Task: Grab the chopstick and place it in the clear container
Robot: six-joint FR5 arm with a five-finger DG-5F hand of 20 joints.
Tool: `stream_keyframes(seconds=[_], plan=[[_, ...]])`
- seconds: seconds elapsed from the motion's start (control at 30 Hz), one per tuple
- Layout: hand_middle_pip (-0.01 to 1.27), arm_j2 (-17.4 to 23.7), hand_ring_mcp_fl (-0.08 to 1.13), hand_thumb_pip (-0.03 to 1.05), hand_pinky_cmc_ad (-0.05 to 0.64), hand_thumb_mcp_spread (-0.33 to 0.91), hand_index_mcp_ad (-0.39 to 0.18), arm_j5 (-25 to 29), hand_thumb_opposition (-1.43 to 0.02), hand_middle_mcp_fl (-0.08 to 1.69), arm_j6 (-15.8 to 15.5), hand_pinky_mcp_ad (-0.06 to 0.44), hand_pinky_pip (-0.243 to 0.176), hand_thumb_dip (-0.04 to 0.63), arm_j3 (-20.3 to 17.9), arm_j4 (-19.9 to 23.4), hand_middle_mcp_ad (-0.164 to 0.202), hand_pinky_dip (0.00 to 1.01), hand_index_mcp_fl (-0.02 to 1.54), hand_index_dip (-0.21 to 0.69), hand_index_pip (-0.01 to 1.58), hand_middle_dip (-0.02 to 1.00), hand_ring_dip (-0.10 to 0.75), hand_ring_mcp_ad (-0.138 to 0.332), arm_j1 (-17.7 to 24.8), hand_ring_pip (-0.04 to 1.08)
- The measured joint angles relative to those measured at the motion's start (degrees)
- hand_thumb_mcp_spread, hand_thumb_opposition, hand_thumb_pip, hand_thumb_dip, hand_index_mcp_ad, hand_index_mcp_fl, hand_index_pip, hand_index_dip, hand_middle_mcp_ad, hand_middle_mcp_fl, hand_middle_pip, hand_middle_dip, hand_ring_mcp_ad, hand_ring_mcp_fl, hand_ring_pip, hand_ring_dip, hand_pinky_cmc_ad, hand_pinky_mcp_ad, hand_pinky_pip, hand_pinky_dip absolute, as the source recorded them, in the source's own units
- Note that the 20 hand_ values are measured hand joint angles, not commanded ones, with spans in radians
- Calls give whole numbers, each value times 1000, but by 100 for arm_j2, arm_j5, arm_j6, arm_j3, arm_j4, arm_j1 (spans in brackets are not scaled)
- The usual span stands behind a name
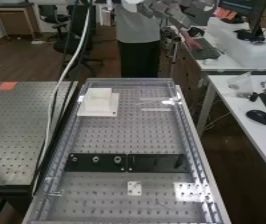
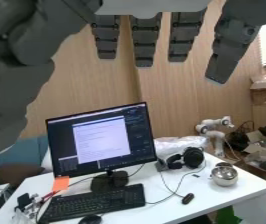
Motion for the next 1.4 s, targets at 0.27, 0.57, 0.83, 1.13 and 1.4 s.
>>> stream_keyframes(seconds=[0.27, 0.57, 0.83, 1.13, 1.4], plan=[[141, 18, 16, 445, 459, 166, -122, 81, -710, 23, -14, 354, -124, 63, -28, 15, 63, 419, 12, 187, 66, 194, 96, 148, 32, 73], [141, 8, 16, 445, 459, 166, -119, 74, -712, 23, -15, 358, -124, 63, -56, 61, 59, 419, 12, 185, 66, 194, 96, 148, 33, 73], [141, 80, 16, 445, 459, 168, -113, 163, -712, 23, -106, 354, -124, 63, -144, 146, 59, 419, 12, 188, 70, 194, 96, 148, 98, 73], [141, 118, 16, 449, 459, 168, -119, -116, -712, 23, -62, 356, -124, 63, -221, 164, 56, 419, 12, 180, 70, 194, 96, 148, 103, 73], [141, 102, 16, 449, 459, 171, -113, 140, -712, 19, -16, 354, -124, 63, -245, 157, 61, 419, 12, 164, 70, 194, 96, 148, 130, 72]])
